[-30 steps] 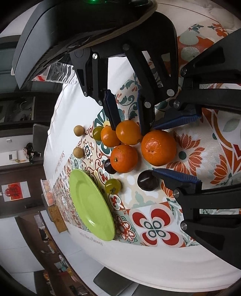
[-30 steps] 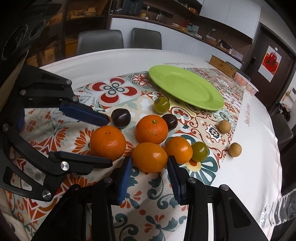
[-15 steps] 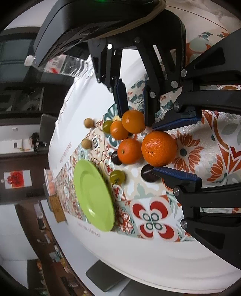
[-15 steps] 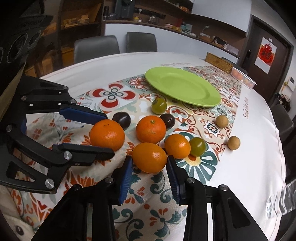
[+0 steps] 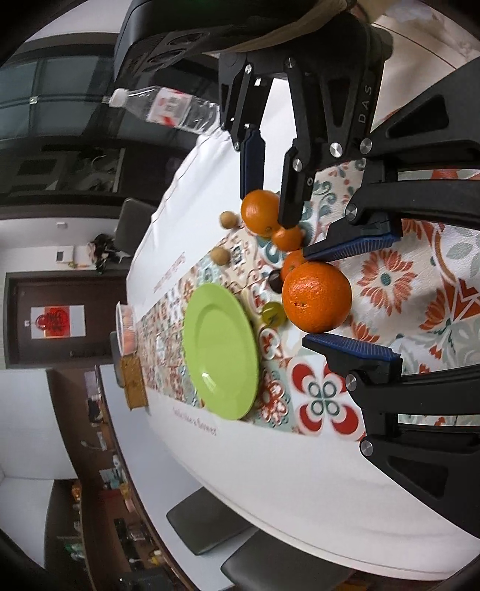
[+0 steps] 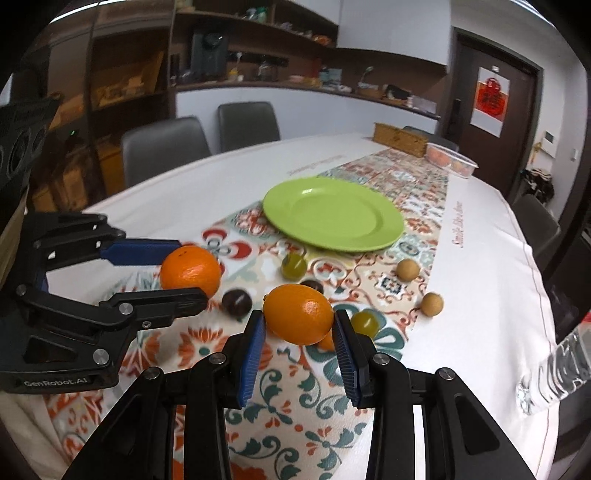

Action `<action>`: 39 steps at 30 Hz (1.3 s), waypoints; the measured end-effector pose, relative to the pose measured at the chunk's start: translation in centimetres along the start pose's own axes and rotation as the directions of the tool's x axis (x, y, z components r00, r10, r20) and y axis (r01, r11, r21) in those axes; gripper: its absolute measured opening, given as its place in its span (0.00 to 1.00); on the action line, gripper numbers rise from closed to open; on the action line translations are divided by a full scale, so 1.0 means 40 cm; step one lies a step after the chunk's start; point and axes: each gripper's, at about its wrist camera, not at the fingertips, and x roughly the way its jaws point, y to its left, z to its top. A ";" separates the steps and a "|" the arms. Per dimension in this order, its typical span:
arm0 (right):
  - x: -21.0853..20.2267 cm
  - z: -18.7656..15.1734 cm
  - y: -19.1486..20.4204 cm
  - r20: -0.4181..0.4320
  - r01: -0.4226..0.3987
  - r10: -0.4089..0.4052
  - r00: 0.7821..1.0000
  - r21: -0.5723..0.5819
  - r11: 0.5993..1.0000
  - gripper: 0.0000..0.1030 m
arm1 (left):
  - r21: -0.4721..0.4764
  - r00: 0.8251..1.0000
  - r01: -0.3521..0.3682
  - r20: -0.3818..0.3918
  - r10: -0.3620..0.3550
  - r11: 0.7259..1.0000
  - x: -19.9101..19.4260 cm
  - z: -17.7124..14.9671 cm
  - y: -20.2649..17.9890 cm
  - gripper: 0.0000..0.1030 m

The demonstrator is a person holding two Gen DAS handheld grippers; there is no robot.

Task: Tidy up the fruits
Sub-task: 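Carry both mandarins onto the green plate and open both tools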

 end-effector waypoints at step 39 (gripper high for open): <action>0.295 0.274 -0.158 -0.118 -0.001 0.016 0.993 0.132 0.991 0.37 | -0.164 0.992 0.017 -0.118 -0.037 0.986 0.311 0.240 0.255 0.38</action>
